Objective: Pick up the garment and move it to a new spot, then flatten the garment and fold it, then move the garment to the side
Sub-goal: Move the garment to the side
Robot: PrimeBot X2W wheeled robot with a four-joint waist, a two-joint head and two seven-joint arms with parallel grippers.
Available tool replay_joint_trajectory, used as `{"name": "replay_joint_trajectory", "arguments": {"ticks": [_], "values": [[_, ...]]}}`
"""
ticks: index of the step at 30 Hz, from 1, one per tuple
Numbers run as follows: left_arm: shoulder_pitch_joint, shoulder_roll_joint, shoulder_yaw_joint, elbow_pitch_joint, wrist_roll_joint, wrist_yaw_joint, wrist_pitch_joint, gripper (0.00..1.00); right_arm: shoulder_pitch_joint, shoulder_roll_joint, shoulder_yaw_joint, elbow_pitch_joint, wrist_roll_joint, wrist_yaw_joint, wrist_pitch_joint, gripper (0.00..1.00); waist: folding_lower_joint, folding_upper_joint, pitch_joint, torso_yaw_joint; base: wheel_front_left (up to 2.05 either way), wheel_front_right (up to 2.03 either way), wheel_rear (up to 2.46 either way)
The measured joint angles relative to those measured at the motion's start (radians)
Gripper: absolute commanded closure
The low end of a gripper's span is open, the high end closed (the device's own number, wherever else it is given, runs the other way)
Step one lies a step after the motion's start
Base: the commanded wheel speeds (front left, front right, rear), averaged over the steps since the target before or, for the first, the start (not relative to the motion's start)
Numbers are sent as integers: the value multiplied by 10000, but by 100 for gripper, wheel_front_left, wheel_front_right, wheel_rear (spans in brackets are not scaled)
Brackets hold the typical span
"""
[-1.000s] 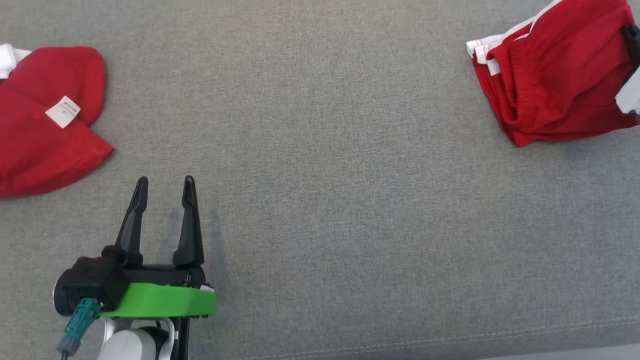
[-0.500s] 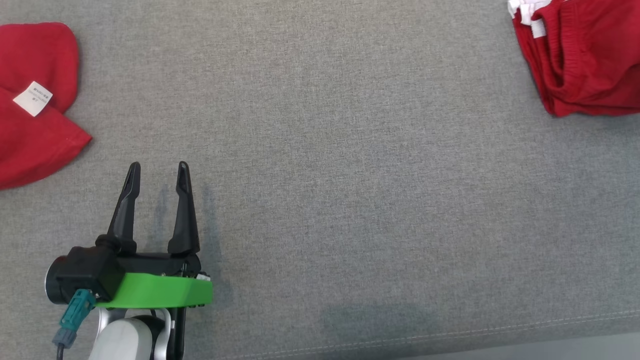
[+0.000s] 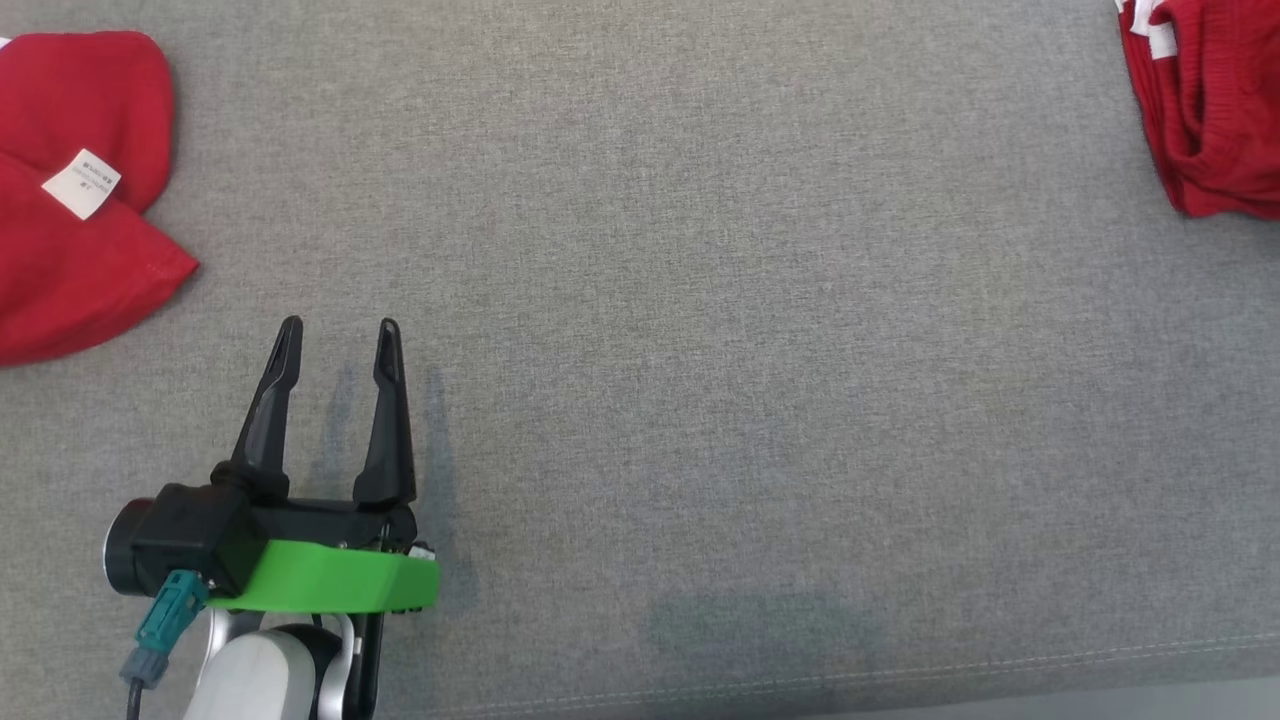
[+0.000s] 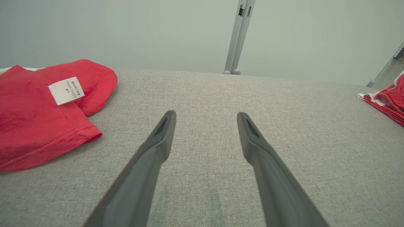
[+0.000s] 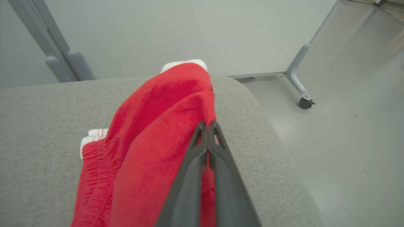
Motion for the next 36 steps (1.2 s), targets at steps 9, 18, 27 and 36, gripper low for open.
{"name": "replay_joint_trajectory", "arguments": {"ticks": [9, 18, 27, 36], "values": [[-23, 0, -19, -96, 42, 0, 10, 0, -7, -38, 165, 520, -449, -548, -324, 0, 0, 0, 134, 196, 0, 0, 0], [-29, -4, 19, -130, 42, 0, 10, 0, -135, -35, 159, 911, -583, -792, -550, 0, 0, 0, 199, 194, 0, 0, 0], [-35, -8, 67, -100, 42, 0, 8, 0, -134, 351, 267, 1133, -591, -792, -895, 0, 1, 0, 116, 111, 0, 0, 0], [-181, -13, 98, 130, 42, -2, -4, 0, -199, 871, 708, 677, -1020, -675, -1695, 0, 0, 0, -321, -114, 0, 0, 0]]}}
